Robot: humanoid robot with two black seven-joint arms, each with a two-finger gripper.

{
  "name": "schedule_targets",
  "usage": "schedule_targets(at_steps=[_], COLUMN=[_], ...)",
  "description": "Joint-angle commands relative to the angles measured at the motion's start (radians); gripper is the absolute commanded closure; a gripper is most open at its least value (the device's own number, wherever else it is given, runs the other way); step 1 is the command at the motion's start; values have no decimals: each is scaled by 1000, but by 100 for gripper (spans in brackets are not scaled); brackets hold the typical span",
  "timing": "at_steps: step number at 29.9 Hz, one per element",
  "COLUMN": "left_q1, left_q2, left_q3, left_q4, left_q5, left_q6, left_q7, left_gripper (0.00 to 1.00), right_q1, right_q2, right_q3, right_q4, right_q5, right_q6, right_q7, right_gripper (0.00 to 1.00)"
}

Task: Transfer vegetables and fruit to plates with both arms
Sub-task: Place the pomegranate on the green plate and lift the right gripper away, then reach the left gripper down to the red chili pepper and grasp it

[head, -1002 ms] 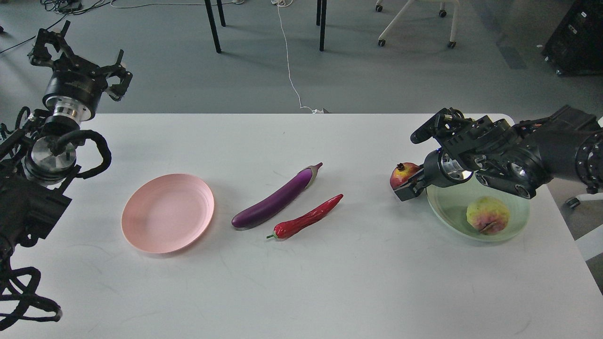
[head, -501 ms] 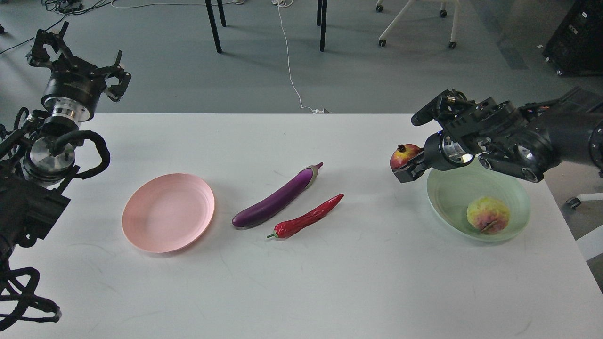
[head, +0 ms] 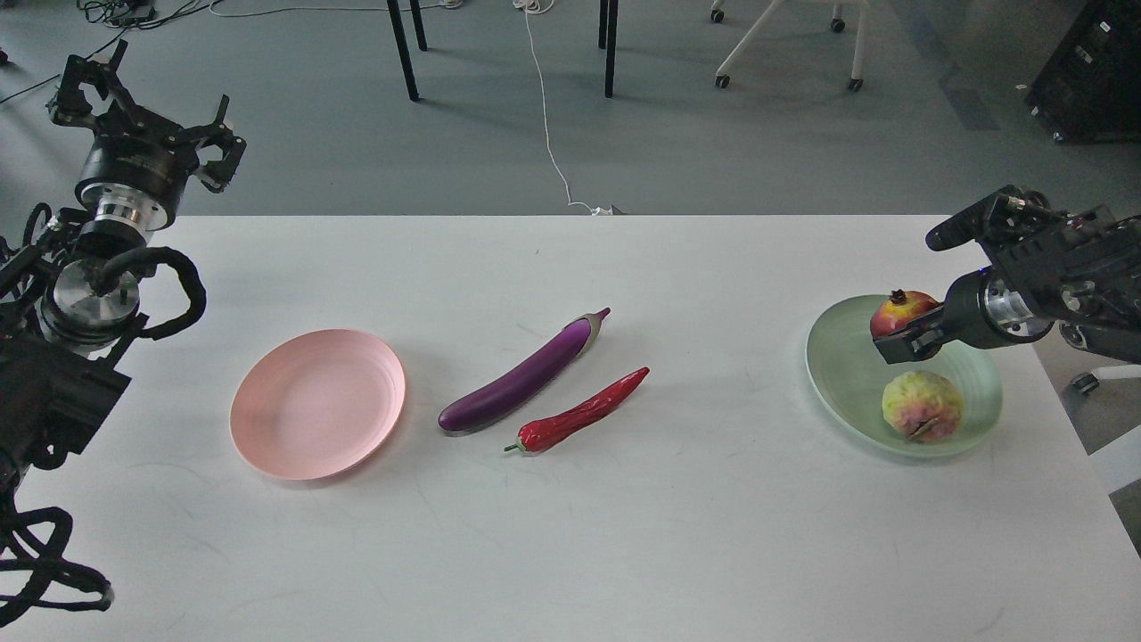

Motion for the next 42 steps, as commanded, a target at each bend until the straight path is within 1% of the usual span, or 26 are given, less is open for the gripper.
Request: schedule_targets(at_steps=[1,6,10,12,14,16,19,20,23,26,28,32,35,37,39,42], left_q1=[0,0,-4,-11,-20,-41,-98,-116,-167,-205,-237,-265,-265,-270,-277,-273], left_q2=[1,1,3,7,36,75,101,104,141,188,199,193,188,179,143,61], left_q3=[0,3,5,6,6,14,55,78,164,245,292,327,351,391,414,434], left_q4=[0,-1,-9,-9,-9,-12,-24,-35,-127,-277,-351,-461,-573,-641,-691,-711], left_q5=[1,11,17,31,73,139,239,267,365,481,590,800,934,1056,1199,1417], left_q6=[0,-2,-2,-3,-3,-5,-8,-8,-8,0,15,27,29,32,35,34], left_q7=[0,0,1,4,12,14,12,12,11,11,9,9,11,11,9,8], left_gripper=[2,2,2,2,2,2,2,2,2,3,3,4,4,4,4,4], right_q1=[-51,-96,-91,-79,-68,-68,-94,-114,-183,-258,-312,-416,-482,-522,-551,-579], right_q2=[7,2,-10,-41,-70,-100,-160,-164,-162,-156,-142,-115,-88,-81,-81,-81], right_q3=[46,128,142,145,180,269,485,547,749,926,1028,1202,1334,1415,1475,1515], right_q4=[-44,-55,-49,-41,-41,-49,-55,-55,-52,-48,-49,-52,-57,-58,-58,-60], right_q5=[2,11,18,33,47,57,106,131,208,287,362,507,649,769,875,998], right_q6=[-3,-3,7,8,8,8,2,4,4,-2,-3,-4,-4,-4,-3,4], right_q7=[-3,-3,-4,-1,0,3,2,0,-1,-1,-1,9,9,9,9,9], right_gripper=[24,5,2,2,2,2,2,2,2,2,2,2,2,2,2,2])
